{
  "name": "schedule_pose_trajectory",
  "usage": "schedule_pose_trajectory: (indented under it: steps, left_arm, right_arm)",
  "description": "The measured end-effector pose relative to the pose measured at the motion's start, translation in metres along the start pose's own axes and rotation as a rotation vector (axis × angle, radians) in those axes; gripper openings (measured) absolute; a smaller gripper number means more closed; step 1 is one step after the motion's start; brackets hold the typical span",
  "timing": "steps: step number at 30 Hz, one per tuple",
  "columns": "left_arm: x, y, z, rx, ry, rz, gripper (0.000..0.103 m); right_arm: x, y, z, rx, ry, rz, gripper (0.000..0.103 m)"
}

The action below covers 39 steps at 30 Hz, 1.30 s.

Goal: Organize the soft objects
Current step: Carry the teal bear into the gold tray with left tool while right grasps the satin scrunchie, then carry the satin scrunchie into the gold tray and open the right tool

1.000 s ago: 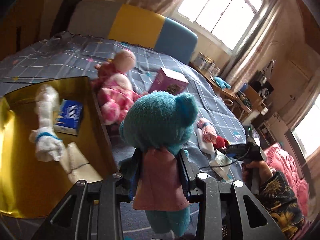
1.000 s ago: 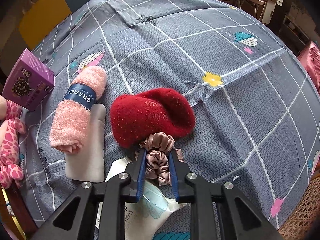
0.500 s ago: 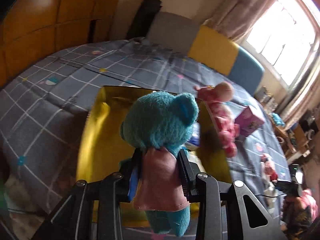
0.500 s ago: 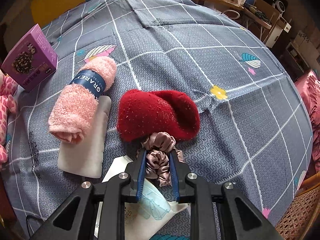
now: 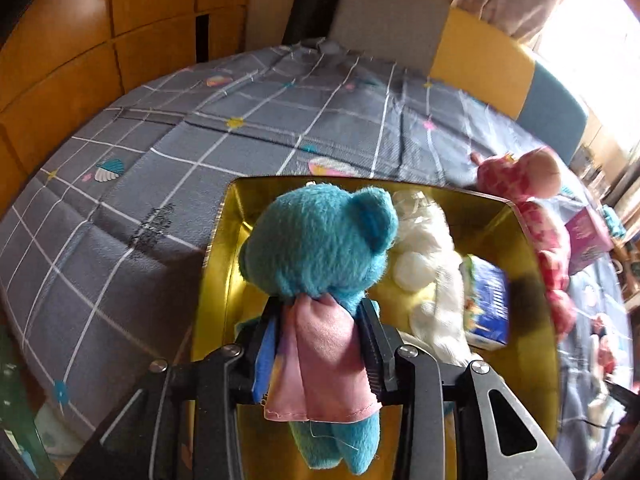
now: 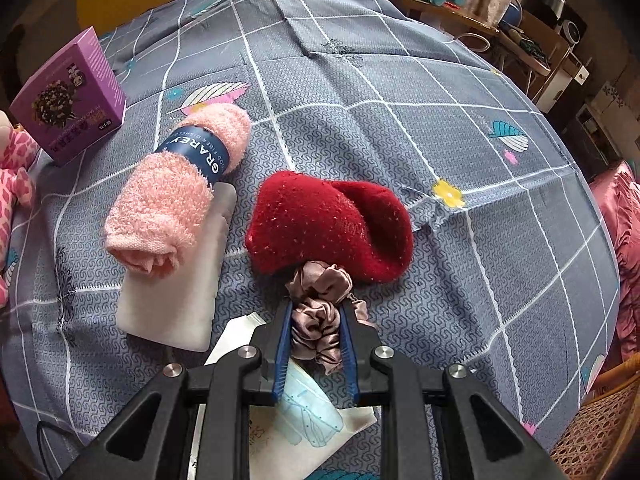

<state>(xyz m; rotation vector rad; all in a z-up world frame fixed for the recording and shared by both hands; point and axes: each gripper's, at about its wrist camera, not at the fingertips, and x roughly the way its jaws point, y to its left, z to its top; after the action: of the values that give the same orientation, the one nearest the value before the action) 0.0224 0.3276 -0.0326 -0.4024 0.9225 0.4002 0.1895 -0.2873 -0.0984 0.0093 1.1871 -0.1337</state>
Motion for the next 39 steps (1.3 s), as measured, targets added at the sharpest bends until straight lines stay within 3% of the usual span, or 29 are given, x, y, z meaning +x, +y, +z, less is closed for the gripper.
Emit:
schedule_pose_trajectory:
  steps: [7,13,21,28,39]
  left_arm:
    - [0.021,-0.011,0.008,-0.001,-0.005,0.038,0.047]
    - [-0.002,-0.015,-0.005,0.018,-0.084,0.078,0.054]
    - [-0.06,-0.031,-0.043,0.022,-0.194,0.016,0.06]
    - [-0.09,-0.053,-0.076,0.067,-0.217,-0.031,0.061]
    - [-0.106,-0.07,-0.102,0.107,-0.216,-0.06,0.062]
  right_arm:
    - [-0.002,0.002,0.0,-0.016,-0.005,-0.01,0.021]
    - [-0.002,0.007,-0.001,-0.029,-0.008,-0.018,0.021]
    - [-0.005,0.009,-0.002,-0.037,-0.013,-0.025,0.02]
    - [-0.007,0.011,-0.003,-0.048,-0.018,-0.029,0.018]
    - [-0.016,0.01,-0.006,-0.038,-0.045,-0.023,0.014]
